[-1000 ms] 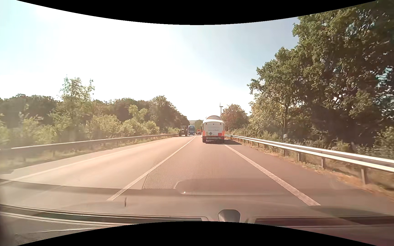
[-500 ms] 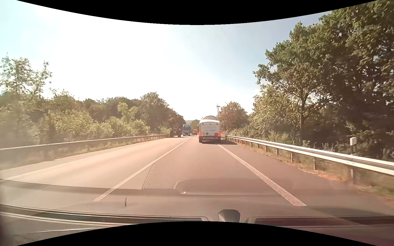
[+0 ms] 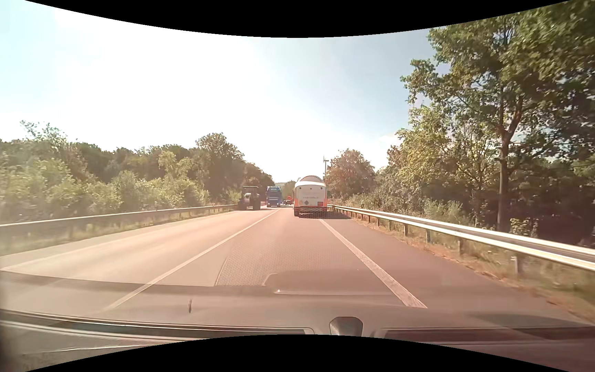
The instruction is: Follow the waypoints while adhering to traffic rules and regulations
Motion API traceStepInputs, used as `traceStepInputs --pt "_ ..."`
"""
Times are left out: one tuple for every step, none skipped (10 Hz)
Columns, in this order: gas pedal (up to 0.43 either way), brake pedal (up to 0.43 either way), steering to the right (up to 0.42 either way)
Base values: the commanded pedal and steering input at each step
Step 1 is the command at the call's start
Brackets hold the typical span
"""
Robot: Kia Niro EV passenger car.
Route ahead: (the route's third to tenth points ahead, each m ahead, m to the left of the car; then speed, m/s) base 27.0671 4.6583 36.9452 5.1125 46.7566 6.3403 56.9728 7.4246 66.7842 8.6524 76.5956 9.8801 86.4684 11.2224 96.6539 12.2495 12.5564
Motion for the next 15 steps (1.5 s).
traceStepInputs --pt "0.138 0.006 0.007" --pt "0.138 0.006 0.003" --pt "0.138 0.006 0.001" --pt "0.15 0.006 -0.002" --pt "0.15 0.006 -0.005" --pt "0.157 0.006 -0.006" --pt "0.157 0.006 -0.012" --pt "0.169 0.006 -0.013" --pt "0.169 0.006 -0.014" --pt "0.189 0.006 -0.015" --pt "0.197 0.006 -0.016" --pt "0.197 0.006 -0.016" --pt "0.197 0.006 -0.016" --pt "0.197 0.006 -0.016" --pt "0.197 0.006 -0.016"
